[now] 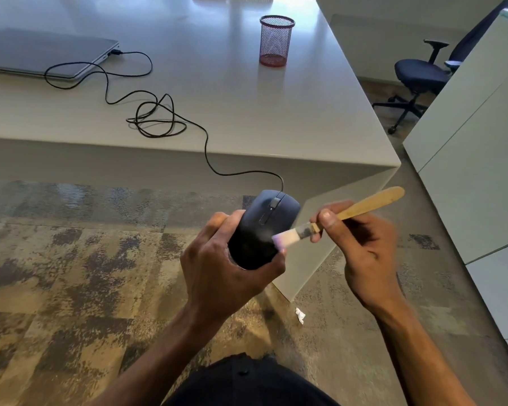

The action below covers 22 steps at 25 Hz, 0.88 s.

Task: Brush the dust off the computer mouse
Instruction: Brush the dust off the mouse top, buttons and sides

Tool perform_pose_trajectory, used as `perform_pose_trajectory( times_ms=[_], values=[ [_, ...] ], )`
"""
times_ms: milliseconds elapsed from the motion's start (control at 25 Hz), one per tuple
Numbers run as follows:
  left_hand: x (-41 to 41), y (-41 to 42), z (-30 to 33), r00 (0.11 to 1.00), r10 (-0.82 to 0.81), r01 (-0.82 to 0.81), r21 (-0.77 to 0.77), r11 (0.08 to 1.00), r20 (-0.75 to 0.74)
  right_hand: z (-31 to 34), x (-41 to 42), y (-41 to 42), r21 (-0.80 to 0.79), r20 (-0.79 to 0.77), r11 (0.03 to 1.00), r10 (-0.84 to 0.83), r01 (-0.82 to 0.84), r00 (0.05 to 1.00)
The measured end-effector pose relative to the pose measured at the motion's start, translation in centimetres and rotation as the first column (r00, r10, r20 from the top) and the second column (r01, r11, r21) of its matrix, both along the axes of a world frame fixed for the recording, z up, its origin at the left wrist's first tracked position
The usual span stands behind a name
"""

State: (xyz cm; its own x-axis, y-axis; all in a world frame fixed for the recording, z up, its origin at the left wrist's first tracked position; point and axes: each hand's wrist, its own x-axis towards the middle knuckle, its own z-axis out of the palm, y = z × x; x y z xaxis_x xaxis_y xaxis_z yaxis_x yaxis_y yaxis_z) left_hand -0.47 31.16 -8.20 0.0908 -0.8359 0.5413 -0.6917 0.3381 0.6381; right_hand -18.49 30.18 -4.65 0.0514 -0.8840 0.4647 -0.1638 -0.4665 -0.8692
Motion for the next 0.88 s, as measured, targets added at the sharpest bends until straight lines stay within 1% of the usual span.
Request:
perform_pose_trajectory(
  times_ms=[80, 160, 200, 240, 280, 400, 440, 480, 520, 600, 640, 680, 720, 760, 800, 840, 880],
  values=[
    [-0.2, -0.1, 0.1, 1.0, -0.002, 0.002, 0.014, 1.0, -0.013, -0.5, -0.3, -1.0, 0.04, -0.012, 0.99, -0.132, 0.133, 0.991],
    [-0.3, -0.2, 0.1, 1.0, 0.0, 0.0, 0.014, 1.0, -0.011, -0.7, -0.8, -2.0, 0.067, -0.037, 0.952, -0.297, 0.299, 0.954],
    [-0.3, -0.2, 0.1, 1.0, -0.001, 0.001, 0.011, 1.0, -0.01, -0.7, -1.1, -2.3, 0.071, -0.043, 0.935, -0.345, 0.347, 0.938],
    [-0.4, -0.2, 0.1, 1.0, -0.001, 0.001, 0.008, 1.0, -0.009, -0.6, -1.3, -2.4, 0.063, -0.035, 0.932, -0.357, 0.358, 0.934],
    [-0.4, -0.3, 0.1, 1.0, 0.001, -0.001, 0.004, 1.0, -0.007, -0.4, -1.3, -2.2, 0.04, -0.015, 0.944, -0.328, 0.329, 0.944],
    [-0.5, -0.5, 0.0, 1.0, 0.01, -0.01, -0.004, 1.0, 0.014, 0.4, -0.9, -1.3, -0.03, 0.016, 0.992, -0.119, 0.12, 0.993],
    [-0.5, -0.6, -0.1, 1.0, 0.013, -0.013, -0.006, 1.0, 0.017, 0.5, -0.8, -1.2, -0.022, -0.006, 0.998, -0.058, 0.058, 0.998],
    [-0.6, -0.6, -0.1, 1.0, 0.016, -0.016, -0.009, 1.0, 0.019, 0.4, -0.7, -1.4, -0.002, -0.044, 0.999, -0.038, 0.038, 0.998],
    [-0.6, -0.6, -0.2, 1.0, 0.018, -0.018, -0.013, 1.0, 0.021, 0.4, -0.6, -1.7, 0.017, -0.085, 0.997, -0.073, 0.074, 0.994],
    [-0.7, -0.7, -0.2, 1.0, 0.015, -0.015, -0.017, 1.0, 0.027, 0.4, -0.5, -2.3, 0.013, -0.136, 0.97, -0.239, 0.243, 0.962],
    [-0.8, -0.7, -0.2, 0.999, 0.018, -0.017, -0.015, 1.0, 0.031, 0.6, -0.6, -2.5, -0.005, -0.122, 0.955, -0.294, 0.296, 0.948],
    [-0.8, -0.8, -0.2, 0.999, 0.023, -0.023, -0.013, 1.0, 0.033, 0.8, -0.5, -2.3, -0.024, -0.101, 0.957, -0.289, 0.288, 0.952],
    [-0.8, -0.9, -0.1, 0.999, 0.03, -0.029, -0.012, 0.999, 0.034, 0.9, -0.4, -2.0, -0.032, -0.088, 0.975, -0.22, 0.218, 0.971],
    [-0.9, -1.0, -0.1, 0.999, 0.036, -0.035, -0.017, 0.999, 0.034, 0.9, -0.2, -1.4, -0.023, -0.09, 0.995, -0.095, 0.093, 0.991],
    [-1.0, -1.0, -0.1, 0.999, 0.036, -0.036, -0.022, 0.999, 0.034, 1.0, 0.1, -0.7, 0.006, -0.112, 0.999, 0.043, -0.042, 0.993],
    [-1.0, -1.0, -0.1, 0.999, 0.032, -0.031, -0.025, 0.999, 0.04, 0.9, 0.5, -0.1, 0.041, -0.147, 0.989, 0.147, -0.143, 0.978],
    [-1.1, -1.0, 0.0, 0.999, 0.025, -0.023, -0.025, 0.999, 0.048, 0.7, 0.8, 0.3, 0.063, -0.182, 0.98, 0.197, -0.189, 0.963]
  ],
)
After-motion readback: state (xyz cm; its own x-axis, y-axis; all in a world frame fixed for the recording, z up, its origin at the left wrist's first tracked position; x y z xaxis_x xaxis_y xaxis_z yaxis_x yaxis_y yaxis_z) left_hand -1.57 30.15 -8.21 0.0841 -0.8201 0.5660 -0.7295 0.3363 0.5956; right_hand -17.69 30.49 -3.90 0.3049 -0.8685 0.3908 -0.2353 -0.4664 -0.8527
